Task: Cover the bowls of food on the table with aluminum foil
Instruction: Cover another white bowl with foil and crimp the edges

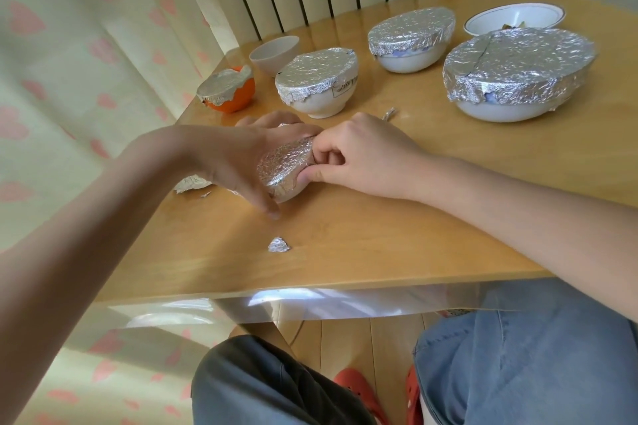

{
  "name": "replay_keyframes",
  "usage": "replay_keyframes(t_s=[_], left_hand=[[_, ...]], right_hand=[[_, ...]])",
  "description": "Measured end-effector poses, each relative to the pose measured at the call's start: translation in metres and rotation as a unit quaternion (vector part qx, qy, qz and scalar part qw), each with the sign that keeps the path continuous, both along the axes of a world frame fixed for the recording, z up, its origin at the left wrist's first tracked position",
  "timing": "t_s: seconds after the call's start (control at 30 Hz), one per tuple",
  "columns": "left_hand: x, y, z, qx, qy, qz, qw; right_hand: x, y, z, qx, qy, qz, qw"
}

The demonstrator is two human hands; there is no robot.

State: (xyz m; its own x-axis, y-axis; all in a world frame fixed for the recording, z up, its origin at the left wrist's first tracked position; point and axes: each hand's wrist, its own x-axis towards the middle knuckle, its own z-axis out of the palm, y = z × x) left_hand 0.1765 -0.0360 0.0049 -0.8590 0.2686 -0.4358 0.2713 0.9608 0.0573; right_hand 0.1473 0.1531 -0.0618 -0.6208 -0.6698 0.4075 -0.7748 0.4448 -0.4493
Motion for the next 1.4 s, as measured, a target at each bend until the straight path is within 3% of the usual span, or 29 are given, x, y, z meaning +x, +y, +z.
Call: replay_keyframes(t_s=[0.2, 0.37, 0.47, 0.67, 0.87, 1.03, 1.2, 1.3, 1.4], left_hand=[[0.001, 0.002, 0.0, 0.004, 0.002, -0.003, 1.0], [0.003, 0.004, 0.001, 0.009, 0.0, -0.002, 1.0], [0.003, 0.006, 0.002, 0.001, 0.002, 0.006, 1.0], [0.005, 0.008, 0.001, -0.018, 0.003, 0.021, 1.0], [0.01, 0.017, -0.001, -0.046, 0.034, 0.082, 0.995], [0.017, 0.037, -0.005, -0.094, 0.038, 0.155, 0.983], [0.014, 0.023, 0.006, -0.067, 0.037, 0.069, 0.995], [0.012, 0.021, -0.001, -0.018, 0.007, 0.029, 0.999], [0.009, 0.02, -0.001, -0.015, 0.007, 0.024, 1.0]], right_hand=[[-0.011, 0.0, 0.0, -0.014, -0.052, 0.022, 0.998], [-0.028, -0.003, 0.009, -0.057, -0.181, 0.012, 0.982], [-0.03, -0.004, 0.009, -0.053, -0.212, 0.024, 0.976], [-0.025, 0.002, 0.014, -0.064, -0.183, 0.047, 0.98], [-0.023, 0.006, 0.012, 0.037, -0.002, -0.058, 0.998], [-0.023, 0.024, 0.017, 0.091, -0.017, 0.005, 0.996], [-0.007, 0.024, 0.017, 0.128, -0.043, -0.016, 0.991], [0.001, 0.012, 0.015, 0.102, 0.002, -0.047, 0.994], [0.0, 0.008, 0.01, 0.06, -0.017, -0.033, 0.998]])
